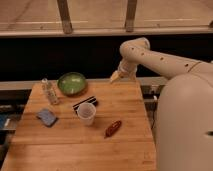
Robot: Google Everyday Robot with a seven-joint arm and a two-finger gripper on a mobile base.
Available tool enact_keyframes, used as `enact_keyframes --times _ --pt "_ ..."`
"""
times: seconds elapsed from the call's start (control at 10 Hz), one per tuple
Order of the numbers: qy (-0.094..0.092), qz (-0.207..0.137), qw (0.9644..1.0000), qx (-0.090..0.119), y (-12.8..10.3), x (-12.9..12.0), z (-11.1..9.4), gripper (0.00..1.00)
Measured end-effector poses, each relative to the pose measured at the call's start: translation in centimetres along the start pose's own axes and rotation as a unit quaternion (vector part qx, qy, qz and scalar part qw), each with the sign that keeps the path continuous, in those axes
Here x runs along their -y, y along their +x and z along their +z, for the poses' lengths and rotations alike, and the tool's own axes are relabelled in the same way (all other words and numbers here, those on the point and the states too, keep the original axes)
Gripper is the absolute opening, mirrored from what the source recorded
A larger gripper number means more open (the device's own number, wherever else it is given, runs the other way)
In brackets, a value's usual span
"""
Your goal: Knock the bottle over
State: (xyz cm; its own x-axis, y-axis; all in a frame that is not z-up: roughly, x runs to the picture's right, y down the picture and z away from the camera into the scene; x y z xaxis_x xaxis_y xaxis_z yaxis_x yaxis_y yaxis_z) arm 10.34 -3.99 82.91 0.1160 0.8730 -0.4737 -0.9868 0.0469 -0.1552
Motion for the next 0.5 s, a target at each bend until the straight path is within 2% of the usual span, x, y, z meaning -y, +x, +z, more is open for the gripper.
enact_keyframes --times 0.5 --pt "0.000 0.000 1.0000 -0.001 0.06 0.06 0.13 0.80"
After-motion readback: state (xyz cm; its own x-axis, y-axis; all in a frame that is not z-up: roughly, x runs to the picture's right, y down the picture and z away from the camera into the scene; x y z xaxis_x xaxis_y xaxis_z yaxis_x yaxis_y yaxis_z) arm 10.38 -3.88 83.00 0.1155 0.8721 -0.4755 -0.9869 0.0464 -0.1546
